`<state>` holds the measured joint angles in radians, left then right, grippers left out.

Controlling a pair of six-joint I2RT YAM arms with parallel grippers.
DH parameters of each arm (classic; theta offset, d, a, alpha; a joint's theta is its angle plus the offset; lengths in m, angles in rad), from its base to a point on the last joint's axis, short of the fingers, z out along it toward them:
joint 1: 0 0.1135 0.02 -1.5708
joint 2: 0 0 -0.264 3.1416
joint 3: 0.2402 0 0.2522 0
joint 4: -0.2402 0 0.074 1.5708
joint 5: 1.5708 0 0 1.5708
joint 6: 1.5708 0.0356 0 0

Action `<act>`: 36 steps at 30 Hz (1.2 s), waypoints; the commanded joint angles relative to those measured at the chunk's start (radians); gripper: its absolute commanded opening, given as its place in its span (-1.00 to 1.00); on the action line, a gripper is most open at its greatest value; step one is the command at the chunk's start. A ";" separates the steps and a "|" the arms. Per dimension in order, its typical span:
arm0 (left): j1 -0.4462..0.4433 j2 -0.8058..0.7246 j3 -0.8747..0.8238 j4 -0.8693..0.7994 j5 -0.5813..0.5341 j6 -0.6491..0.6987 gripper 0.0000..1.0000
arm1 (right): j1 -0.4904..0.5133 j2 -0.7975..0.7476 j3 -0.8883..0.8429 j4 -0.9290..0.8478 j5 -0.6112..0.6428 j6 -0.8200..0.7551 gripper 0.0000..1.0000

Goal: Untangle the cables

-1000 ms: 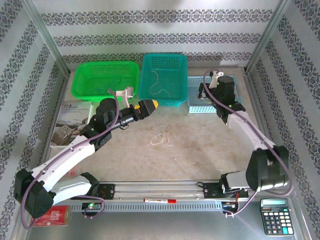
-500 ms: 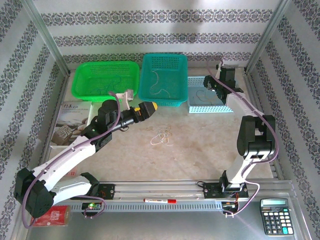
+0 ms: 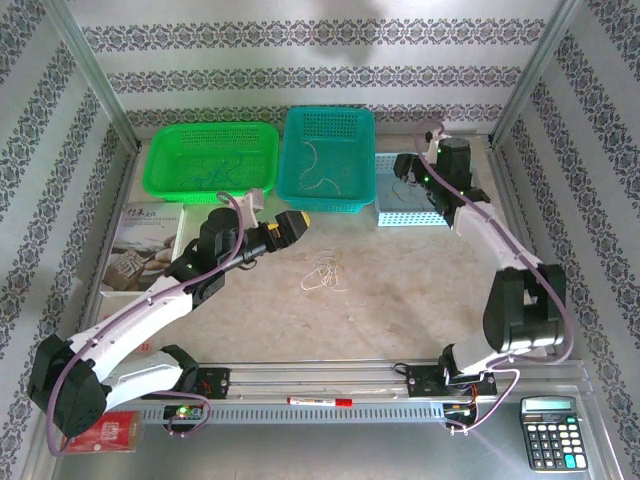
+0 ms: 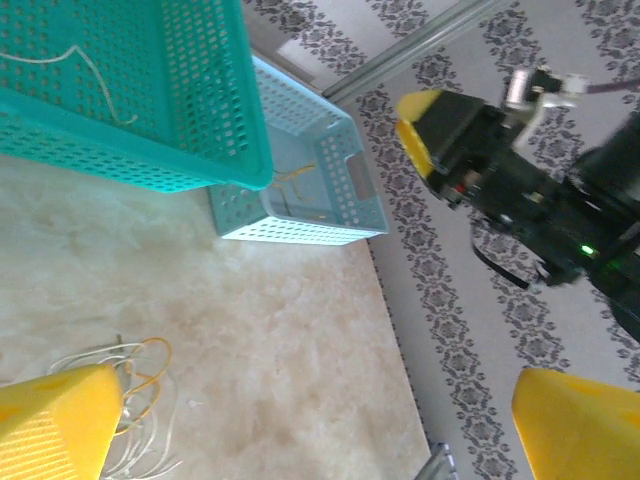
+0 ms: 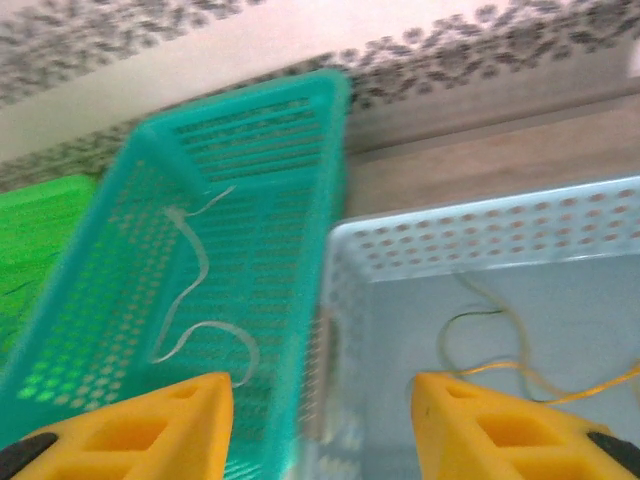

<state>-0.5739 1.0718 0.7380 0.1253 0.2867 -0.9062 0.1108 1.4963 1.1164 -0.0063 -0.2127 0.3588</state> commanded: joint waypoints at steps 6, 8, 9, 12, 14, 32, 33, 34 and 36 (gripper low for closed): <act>0.013 -0.089 -0.089 -0.088 -0.145 0.059 1.00 | 0.234 -0.230 -0.241 0.008 0.027 0.077 0.02; 0.016 -0.103 -0.109 -0.108 -0.166 0.059 1.00 | 0.288 -0.275 -0.309 0.007 0.054 0.103 0.02; 0.015 -0.111 -0.119 -0.114 -0.175 0.061 1.00 | 0.317 -0.294 -0.343 0.008 0.068 0.119 0.02; 0.015 -0.123 -0.141 -0.128 -0.188 0.076 1.00 | 0.395 -0.326 -0.425 0.009 0.106 0.152 0.14; 0.016 -0.122 -0.144 -0.148 -0.192 0.091 1.00 | 0.442 -0.326 -0.466 0.016 0.125 0.174 0.16; 0.016 -0.100 -0.158 -0.148 -0.179 0.121 1.00 | 0.523 -0.173 -0.538 0.103 0.150 0.240 -0.12; 0.016 -0.098 -0.160 -0.145 -0.178 0.120 0.99 | 0.516 -0.164 -0.538 0.102 0.141 0.242 -0.13; 0.015 -0.095 -0.160 -0.142 -0.176 0.118 1.00 | 0.514 -0.156 -0.537 0.100 0.135 0.241 -0.14; 0.015 -0.093 -0.161 -0.139 -0.175 0.113 1.00 | 0.515 -0.136 -0.535 0.099 0.128 0.240 -0.16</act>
<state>-0.5674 0.9752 0.5846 -0.0193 0.1040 -0.8032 0.6315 1.3346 0.5877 0.0803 -0.0875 0.5823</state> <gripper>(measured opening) 0.998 0.425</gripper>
